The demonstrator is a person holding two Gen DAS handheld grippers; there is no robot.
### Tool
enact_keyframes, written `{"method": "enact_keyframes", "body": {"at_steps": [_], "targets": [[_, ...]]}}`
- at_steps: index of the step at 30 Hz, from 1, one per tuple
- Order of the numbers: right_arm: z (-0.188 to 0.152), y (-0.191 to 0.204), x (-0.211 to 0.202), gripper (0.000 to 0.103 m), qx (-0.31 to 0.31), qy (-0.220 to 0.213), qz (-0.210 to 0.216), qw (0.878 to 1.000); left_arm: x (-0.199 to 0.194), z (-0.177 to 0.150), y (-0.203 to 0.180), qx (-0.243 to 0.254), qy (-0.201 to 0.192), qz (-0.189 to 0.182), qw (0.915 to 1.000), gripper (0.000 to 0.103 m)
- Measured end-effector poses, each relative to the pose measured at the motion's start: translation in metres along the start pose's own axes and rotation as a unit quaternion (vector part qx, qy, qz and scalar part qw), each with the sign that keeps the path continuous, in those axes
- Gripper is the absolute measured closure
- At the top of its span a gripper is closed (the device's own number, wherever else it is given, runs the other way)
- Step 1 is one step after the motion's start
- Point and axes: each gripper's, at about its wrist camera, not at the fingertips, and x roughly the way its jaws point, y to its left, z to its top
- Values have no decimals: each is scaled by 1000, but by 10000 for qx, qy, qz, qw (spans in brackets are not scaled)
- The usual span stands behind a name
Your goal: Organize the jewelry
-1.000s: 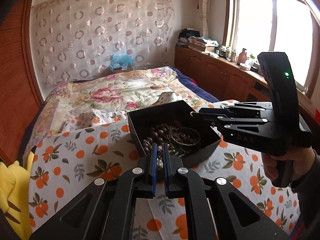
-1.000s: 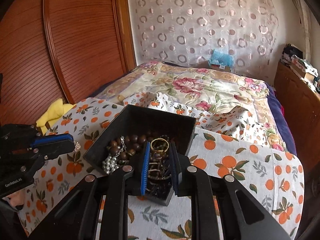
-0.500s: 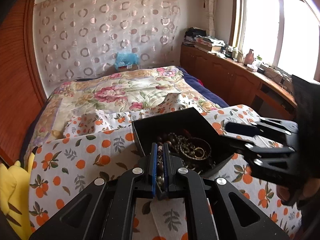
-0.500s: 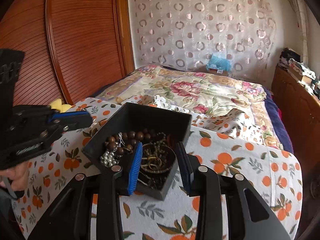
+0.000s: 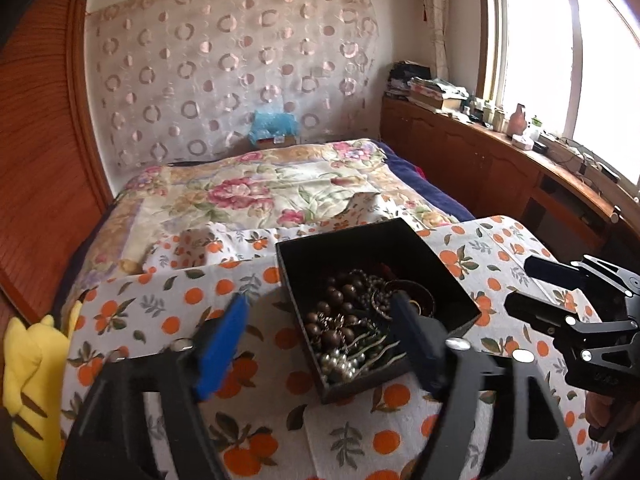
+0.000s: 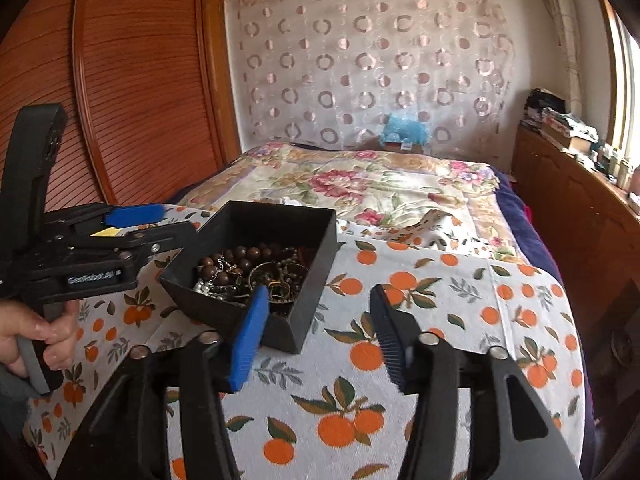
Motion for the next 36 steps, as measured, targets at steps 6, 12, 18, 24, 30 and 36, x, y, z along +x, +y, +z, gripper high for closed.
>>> {"method": "enact_keyframes", "body": {"at_steps": [6,12,18,24,30,36], "targets": [[-7,3,-18,19,129,-185,-131,9997,-34,-9,4,-93,-282,84,9995,8],[-11,7,-38,3,224,-402,-244,9986,-58,-18,0,-59,-276,175,9994,8],[-10,10,-54,3,295,-543,-372,9974,-82,-29,-5,-84,-391,265,9988,8],[-13,15,-75,3,316,-782,-464,9954,-102,-36,-10,-110,-526,325,9980,8],[-18,21,-94,3,312,-963,-475,9937,-118,-43,-9,-256,-598,370,9972,8],[-26,26,-105,3,297,-1038,-523,9928,-130,-50,-5,-380,-629,464,9962,8]]}}
